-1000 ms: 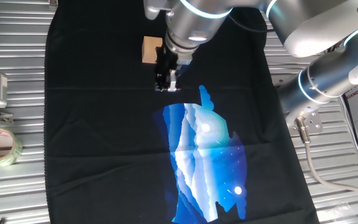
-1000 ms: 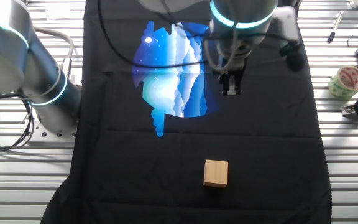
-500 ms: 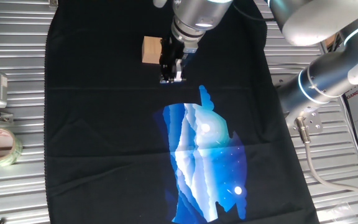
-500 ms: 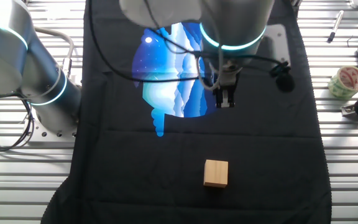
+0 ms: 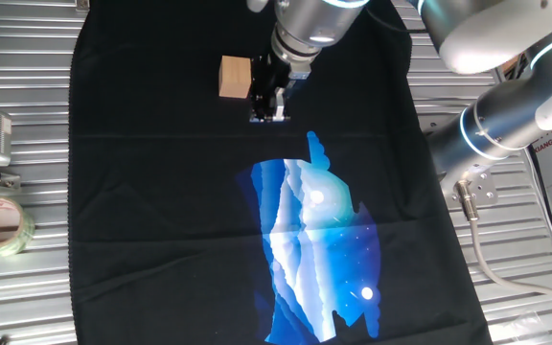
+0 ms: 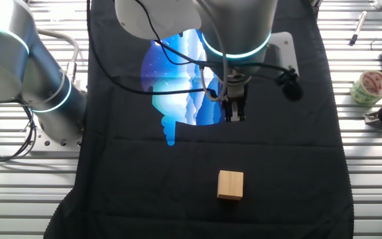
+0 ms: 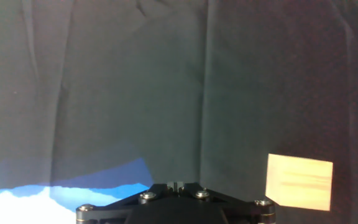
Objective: Pick up the small block on the left and move it to the right
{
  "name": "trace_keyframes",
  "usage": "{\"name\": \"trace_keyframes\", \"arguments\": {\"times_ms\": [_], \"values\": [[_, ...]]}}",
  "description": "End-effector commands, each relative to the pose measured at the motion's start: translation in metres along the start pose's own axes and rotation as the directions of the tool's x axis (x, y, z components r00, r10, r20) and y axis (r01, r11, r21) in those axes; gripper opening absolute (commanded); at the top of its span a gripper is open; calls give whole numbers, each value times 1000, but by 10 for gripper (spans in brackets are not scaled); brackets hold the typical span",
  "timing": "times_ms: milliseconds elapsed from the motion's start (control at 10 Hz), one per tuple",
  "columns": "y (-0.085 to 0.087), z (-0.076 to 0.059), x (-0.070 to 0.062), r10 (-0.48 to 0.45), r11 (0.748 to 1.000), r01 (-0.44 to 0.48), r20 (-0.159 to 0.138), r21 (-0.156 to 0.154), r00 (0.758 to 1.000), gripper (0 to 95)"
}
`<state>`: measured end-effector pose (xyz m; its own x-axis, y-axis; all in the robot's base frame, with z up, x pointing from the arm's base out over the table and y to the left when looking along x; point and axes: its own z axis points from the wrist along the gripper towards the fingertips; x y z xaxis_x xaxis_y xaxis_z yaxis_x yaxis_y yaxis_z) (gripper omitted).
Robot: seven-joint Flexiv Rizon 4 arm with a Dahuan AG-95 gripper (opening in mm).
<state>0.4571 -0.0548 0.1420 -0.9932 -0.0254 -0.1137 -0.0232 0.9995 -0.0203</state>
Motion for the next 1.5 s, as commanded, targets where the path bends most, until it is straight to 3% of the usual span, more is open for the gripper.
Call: {"name": "trace_keyframes", "arguments": {"times_ms": [100, 400, 1000, 1500], "values": [[-2, 6, 2, 15, 1000, -15, 1, -13, 1000, 0], [-14, 9, 7, -6, 999, 6, 1, -36, 1000, 0], [-30, 12, 14, -31, 999, 31, -1, -44, 1000, 0], [-29, 17, 14, -52, 998, 52, 4, -45, 999, 0]]}}
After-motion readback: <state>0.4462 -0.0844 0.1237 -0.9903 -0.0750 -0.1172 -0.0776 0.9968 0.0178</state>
